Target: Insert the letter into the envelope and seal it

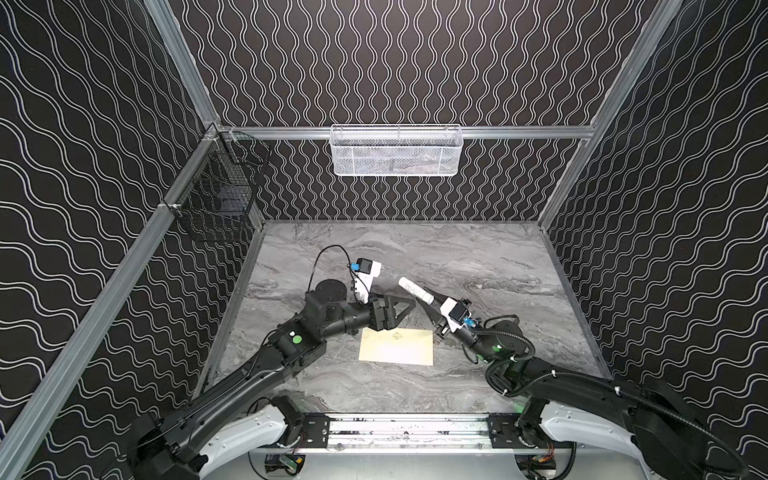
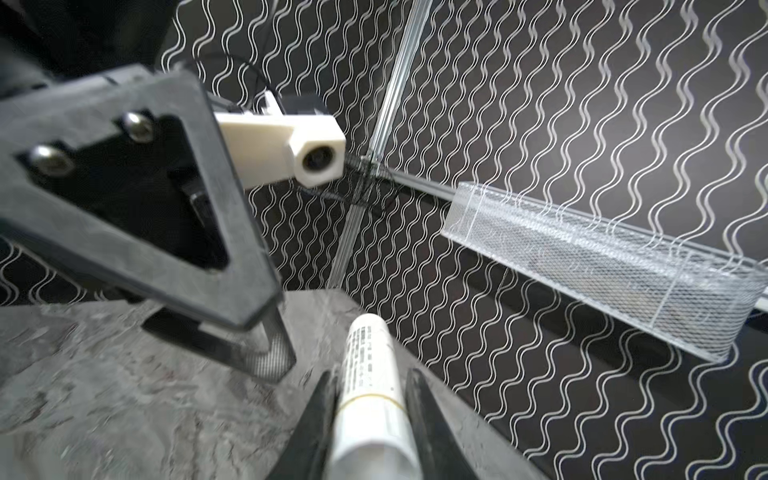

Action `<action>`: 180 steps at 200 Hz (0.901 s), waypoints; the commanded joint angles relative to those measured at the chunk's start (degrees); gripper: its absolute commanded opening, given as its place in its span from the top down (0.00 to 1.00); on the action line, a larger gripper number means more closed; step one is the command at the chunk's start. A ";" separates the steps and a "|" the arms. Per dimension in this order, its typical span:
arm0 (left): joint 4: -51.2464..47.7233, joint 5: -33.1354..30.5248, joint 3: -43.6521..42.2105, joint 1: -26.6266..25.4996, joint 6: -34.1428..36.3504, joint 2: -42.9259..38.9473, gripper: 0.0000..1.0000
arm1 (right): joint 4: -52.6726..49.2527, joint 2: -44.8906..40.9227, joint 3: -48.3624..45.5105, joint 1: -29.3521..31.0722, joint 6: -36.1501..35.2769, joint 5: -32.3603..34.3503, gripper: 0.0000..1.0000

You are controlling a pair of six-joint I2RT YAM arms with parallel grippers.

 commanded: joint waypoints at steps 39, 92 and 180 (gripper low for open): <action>22.53 7.54 -2.22 3.25 -12.71 4.14 0.23 | 18.97 4.51 -0.61 5.19 -4.92 8.52 1.00; 31.88 8.88 -4.22 4.53 -16.24 6.96 0.37 | 15.94 4.37 0.02 6.55 -5.52 9.35 1.00; 33.32 9.43 -3.89 4.49 -16.31 7.46 0.54 | 14.13 5.58 0.11 7.16 -4.83 8.94 1.00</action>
